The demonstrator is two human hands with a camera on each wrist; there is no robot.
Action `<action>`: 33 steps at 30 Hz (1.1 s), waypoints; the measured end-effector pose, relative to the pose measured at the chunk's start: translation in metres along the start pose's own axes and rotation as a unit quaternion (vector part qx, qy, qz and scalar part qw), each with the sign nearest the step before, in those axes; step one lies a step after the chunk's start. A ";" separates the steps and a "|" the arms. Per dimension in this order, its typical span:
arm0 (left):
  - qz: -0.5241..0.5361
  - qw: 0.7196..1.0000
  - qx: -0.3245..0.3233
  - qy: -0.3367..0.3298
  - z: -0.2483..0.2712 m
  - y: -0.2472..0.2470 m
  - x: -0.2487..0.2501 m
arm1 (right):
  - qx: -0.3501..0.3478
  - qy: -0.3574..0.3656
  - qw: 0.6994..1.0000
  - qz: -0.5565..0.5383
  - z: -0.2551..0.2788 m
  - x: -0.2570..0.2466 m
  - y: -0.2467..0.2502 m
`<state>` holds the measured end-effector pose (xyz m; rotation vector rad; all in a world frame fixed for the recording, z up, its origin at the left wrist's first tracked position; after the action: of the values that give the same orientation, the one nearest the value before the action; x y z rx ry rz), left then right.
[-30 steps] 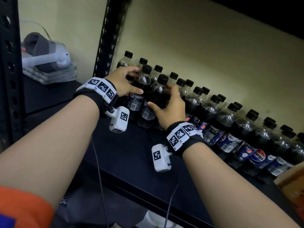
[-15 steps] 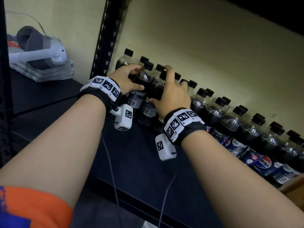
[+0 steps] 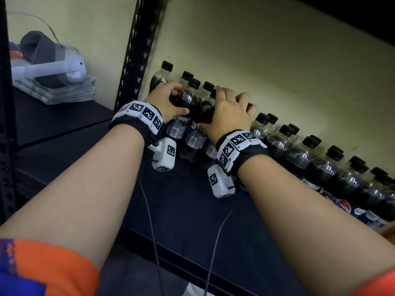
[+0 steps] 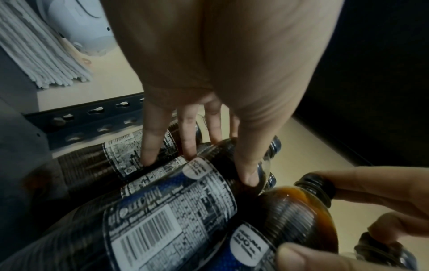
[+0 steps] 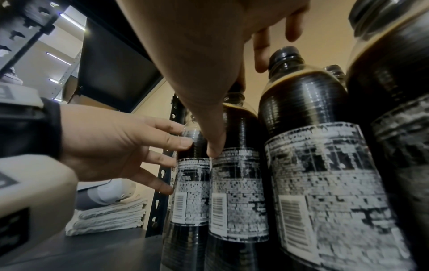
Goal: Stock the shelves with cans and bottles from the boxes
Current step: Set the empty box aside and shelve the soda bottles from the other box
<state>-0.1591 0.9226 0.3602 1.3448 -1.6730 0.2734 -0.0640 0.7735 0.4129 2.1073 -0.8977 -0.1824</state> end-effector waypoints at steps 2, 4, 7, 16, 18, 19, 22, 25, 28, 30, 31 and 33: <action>-0.006 1.000 0.003 0.005 0.003 0.001 0.002 | -0.006 0.008 1.000 0.000 0.002 0.000 0.001; -0.025 1.000 -0.002 0.009 0.006 0.002 0.004 | -0.022 0.021 0.999 -0.020 0.004 0.000 0.003; -0.042 0.999 -0.017 0.013 0.012 0.003 0.010 | -0.064 0.038 0.992 -0.104 0.009 0.003 0.004; -0.201 0.979 -0.021 0.024 0.037 0.001 0.050 | -0.109 0.032 0.967 -0.229 0.045 0.044 0.038; -0.259 0.964 -0.032 0.050 0.044 -0.001 0.055 | -0.123 0.022 0.966 -0.228 0.056 0.062 0.046; -0.272 0.959 -0.040 0.062 0.050 -0.003 0.058 | -0.132 0.017 0.965 -0.224 0.062 0.071 0.049; -0.297 0.950 -0.063 0.073 0.067 -0.010 0.065 | -0.155 -0.003 0.966 -0.208 0.081 0.101 0.058; -0.305 0.947 -0.080 0.061 0.087 -0.019 0.080 | -0.179 -0.017 0.965 -0.194 0.101 0.130 0.061; -0.291 0.949 -0.111 0.056 0.115 -0.030 0.097 | -0.209 -0.027 0.962 -0.175 0.123 0.160 0.062; -0.281 0.950 -0.129 0.053 0.133 -0.037 0.106 | -0.223 -0.039 0.960 -0.164 0.136 0.176 0.066; -0.282 0.948 -0.140 0.049 0.144 -0.042 0.112 | -0.230 -0.044 0.959 -0.161 0.146 0.185 0.071; -0.280 0.945 -0.164 0.040 0.166 -0.053 0.127 | -0.246 -0.052 0.955 -0.158 0.164 0.200 0.079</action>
<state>-0.1946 0.7105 0.3494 1.4610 -1.1421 -0.2708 -0.0268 0.5059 0.3980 1.7642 -0.4987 -0.6235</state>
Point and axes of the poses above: each hand's wrist, its own z-axis away from the middle knuckle, its own y-axis out of the back of the hand, x = y × z, the point moved 6 cm from there along -z, towards the middle knuckle, and after that the axes turned 6 degrees about -y, right-handed, at the moved point
